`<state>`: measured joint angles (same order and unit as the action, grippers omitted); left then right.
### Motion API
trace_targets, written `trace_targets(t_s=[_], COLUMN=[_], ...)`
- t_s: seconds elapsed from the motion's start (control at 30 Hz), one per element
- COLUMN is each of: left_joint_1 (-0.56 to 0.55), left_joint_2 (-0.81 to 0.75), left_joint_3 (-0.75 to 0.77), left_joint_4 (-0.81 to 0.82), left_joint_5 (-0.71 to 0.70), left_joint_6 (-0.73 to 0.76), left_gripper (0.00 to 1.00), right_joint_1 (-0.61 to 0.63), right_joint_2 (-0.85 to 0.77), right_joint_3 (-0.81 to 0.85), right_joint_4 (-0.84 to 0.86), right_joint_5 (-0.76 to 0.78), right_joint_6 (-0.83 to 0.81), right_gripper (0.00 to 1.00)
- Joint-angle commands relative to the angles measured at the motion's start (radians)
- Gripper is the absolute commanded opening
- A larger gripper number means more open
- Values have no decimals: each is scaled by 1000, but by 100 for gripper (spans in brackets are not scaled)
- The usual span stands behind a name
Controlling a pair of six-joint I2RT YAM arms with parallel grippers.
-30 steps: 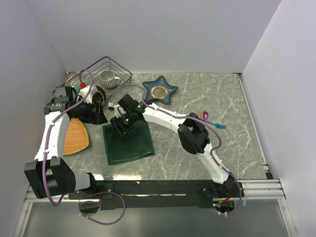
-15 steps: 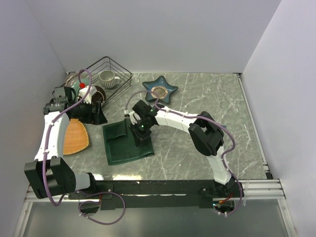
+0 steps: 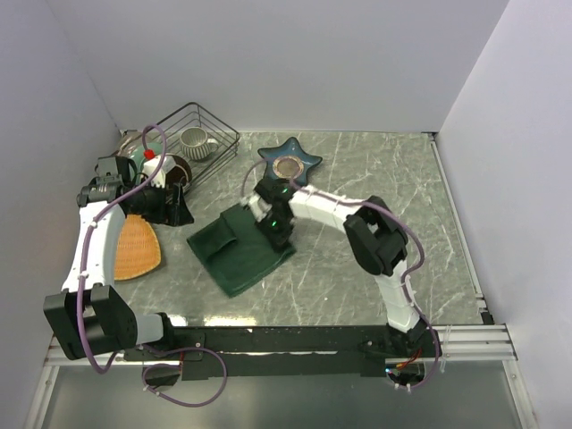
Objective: Fold the napkin into a case and place the utensils inside
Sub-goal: Move the square-folded napkin to the center of the board.
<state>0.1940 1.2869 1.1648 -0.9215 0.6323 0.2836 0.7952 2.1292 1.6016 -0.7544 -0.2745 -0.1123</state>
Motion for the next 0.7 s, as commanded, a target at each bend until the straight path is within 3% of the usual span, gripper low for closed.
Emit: trace_targets(t_s=[0.0,0.13,0.17,0.33,0.67], left_joint_1=[5,5,5,5,5], left_joint_2=[-26,-9,-6,12,34], left_joint_3=[30,22,22,27,59], left_joint_4=[-11,1,3,7,-5], left_joint_5=[17,27,33,49,81], left_joint_6=[40,39,35,38,22], left_gripper=[85,85,85,85,85], right_joint_1=[-181,-180,-157,-44,42], right_joint_2=[51,20,-10,-94,-25], right_joint_3=[134,358,360,242,176], right_joint_4=[-49,-163,-174,-129,-73], right_joint_5=[334,135,51,-37,-151], right_joint_6=[-210,-191,-175,-103,91], right_gripper=[25,33,34,37,51])
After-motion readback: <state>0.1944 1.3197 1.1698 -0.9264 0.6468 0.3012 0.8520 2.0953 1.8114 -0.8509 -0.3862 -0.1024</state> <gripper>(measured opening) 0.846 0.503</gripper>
